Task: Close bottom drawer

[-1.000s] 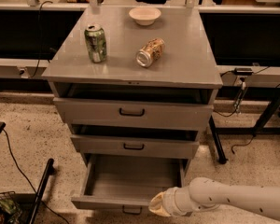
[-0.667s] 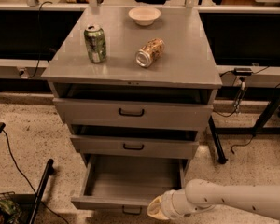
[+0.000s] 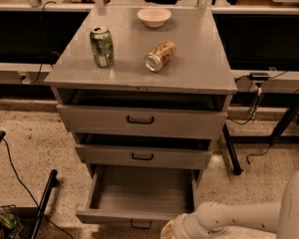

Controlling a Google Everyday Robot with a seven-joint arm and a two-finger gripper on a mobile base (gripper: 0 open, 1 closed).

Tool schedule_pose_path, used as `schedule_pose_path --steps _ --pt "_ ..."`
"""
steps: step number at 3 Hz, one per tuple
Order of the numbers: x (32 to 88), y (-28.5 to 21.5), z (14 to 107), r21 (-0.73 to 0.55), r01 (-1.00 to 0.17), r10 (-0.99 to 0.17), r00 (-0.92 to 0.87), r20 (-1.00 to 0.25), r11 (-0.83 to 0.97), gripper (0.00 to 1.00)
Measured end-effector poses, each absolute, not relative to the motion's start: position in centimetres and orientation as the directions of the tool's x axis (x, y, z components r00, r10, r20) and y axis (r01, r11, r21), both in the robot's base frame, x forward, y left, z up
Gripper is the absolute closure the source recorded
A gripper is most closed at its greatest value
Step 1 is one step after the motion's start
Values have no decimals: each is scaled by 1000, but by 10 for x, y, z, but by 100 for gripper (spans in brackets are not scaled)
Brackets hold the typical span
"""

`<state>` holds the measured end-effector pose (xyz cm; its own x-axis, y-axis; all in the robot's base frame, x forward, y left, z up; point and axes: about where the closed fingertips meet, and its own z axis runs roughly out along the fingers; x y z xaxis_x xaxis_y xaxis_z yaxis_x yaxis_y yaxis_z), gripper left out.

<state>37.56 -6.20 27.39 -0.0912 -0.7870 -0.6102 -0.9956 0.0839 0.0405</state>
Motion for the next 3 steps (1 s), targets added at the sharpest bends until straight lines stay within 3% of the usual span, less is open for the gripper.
schedule_pose_path --steps 3 --pt "399 -72 148 45 -991 -779 -126 -614 126 100"
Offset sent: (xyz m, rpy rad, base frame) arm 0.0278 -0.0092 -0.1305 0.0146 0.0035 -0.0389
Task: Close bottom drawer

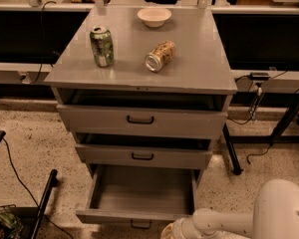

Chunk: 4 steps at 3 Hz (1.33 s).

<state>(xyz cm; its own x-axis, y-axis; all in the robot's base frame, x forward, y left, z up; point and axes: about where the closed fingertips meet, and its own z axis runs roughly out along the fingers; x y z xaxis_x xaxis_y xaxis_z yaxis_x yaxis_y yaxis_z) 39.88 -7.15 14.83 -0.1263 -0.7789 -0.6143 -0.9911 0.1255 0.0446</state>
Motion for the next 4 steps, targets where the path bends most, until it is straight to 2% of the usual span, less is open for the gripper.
schedule_pose_path --steps 4 --pt "459 -73 136 -46 -987 -782 -95 -616 156 100"
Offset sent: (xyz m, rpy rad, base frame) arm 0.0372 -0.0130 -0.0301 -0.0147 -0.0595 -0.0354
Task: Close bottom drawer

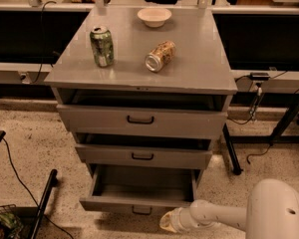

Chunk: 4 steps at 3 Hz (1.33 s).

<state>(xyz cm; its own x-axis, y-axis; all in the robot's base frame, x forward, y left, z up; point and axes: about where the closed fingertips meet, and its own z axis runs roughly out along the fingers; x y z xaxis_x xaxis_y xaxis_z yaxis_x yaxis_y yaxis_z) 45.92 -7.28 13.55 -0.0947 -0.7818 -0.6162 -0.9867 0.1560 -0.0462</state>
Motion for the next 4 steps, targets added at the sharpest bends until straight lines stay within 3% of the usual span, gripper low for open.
schedule_pose_path --steps 1,4 --pt "498 -61 140 -75 -986 -792 -74 -606 150 100" --pt "515 -64 127 -123 -974 -762 -66 -644 189 100"
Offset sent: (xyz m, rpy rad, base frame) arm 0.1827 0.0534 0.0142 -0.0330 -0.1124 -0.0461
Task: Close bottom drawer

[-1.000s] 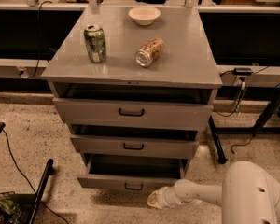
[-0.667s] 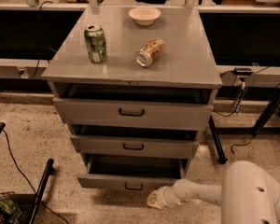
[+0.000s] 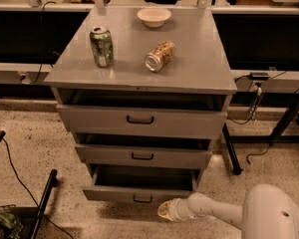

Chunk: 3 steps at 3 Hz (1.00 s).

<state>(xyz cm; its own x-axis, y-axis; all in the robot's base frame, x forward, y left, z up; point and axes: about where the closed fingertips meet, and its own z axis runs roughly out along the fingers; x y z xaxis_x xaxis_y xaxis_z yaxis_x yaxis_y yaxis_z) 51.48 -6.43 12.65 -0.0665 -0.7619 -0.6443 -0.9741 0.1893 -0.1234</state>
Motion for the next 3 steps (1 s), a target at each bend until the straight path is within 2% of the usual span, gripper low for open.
schedule_pose_path --steps 3 --pt "579 -63 130 -263 -934 -741 -3 -672 243 100"
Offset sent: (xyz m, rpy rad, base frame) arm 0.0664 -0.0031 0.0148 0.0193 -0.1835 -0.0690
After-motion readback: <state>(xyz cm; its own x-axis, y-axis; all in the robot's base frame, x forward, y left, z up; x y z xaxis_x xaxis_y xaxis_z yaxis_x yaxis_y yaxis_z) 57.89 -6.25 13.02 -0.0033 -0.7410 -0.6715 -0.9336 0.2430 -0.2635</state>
